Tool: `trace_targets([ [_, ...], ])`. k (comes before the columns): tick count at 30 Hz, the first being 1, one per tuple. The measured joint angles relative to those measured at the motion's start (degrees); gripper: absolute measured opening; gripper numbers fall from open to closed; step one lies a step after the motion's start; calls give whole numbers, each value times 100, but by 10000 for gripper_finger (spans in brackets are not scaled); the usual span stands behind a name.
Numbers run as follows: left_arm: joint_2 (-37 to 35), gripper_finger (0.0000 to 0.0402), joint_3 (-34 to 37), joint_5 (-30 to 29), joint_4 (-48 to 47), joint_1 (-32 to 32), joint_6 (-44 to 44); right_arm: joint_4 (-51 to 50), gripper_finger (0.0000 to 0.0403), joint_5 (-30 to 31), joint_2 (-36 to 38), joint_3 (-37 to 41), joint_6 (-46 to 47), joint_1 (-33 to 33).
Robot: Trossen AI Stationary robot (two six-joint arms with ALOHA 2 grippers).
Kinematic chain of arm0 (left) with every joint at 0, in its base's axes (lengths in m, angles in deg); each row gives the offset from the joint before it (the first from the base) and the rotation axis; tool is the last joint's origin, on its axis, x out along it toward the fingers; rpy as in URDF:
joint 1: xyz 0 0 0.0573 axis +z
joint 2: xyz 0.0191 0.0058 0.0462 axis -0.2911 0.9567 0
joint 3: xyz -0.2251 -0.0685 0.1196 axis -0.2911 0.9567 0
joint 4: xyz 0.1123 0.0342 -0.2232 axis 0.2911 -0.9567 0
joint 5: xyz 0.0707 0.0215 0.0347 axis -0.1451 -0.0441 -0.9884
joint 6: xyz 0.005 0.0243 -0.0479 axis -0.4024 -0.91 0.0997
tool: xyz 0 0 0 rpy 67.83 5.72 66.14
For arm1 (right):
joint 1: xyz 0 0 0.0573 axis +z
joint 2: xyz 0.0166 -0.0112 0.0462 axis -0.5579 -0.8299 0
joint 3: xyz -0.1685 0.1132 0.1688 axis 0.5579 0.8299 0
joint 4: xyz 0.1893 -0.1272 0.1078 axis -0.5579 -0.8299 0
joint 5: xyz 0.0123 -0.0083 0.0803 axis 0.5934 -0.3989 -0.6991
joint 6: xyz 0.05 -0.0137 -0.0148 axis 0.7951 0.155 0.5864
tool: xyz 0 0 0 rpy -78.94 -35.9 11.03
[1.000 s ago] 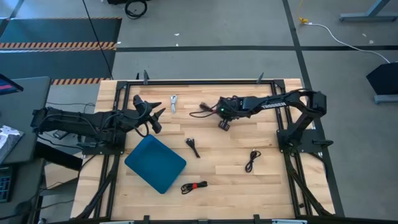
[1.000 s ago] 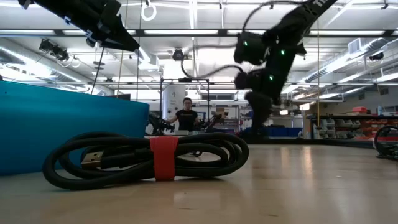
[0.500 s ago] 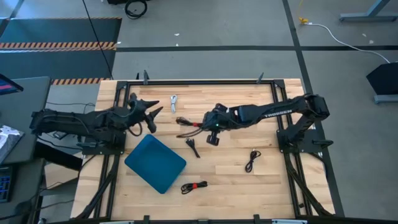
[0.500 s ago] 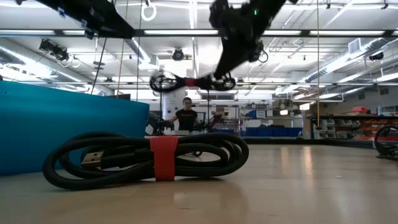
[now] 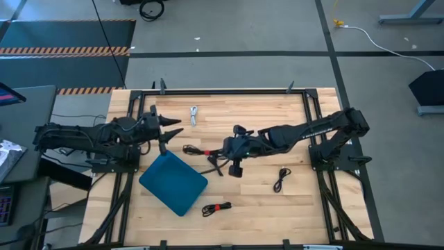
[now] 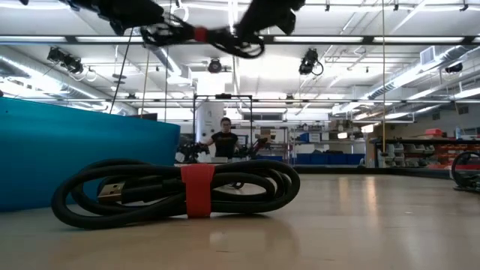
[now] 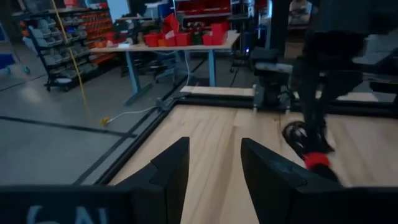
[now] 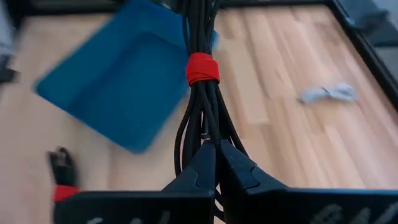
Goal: Pick and place USB-C Cables
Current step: Put the black charger cable into the blue bin
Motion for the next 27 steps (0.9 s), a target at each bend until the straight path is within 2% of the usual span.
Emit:
trace_targets([
  [7, -1, 153, 0, 61, 180, 0, 21, 811, 5, -741, 0, 0, 109, 139],
  [13, 1, 153, 0, 83, 183, 0, 158, 969, 5, -1277, -147, 0, 422, 199],
  [15, 0, 153, -1, 308, 167, 1, 271, 1045, 5, -1386, -287, 2, 420, 203],
  [21, 8, 153, -2, 1520, 185, -10, 451, 795, 5, -1258, -415, 4, 243, 99],
  [24, 48, 153, -7, 1553, 160, -127, 449, 698, 5, -884, -385, 2, 178, 3],
  [27, 99, 153, -9, 1539, -3, -232, 447, 652, 5, -759, -353, 0, 44, -101],
])
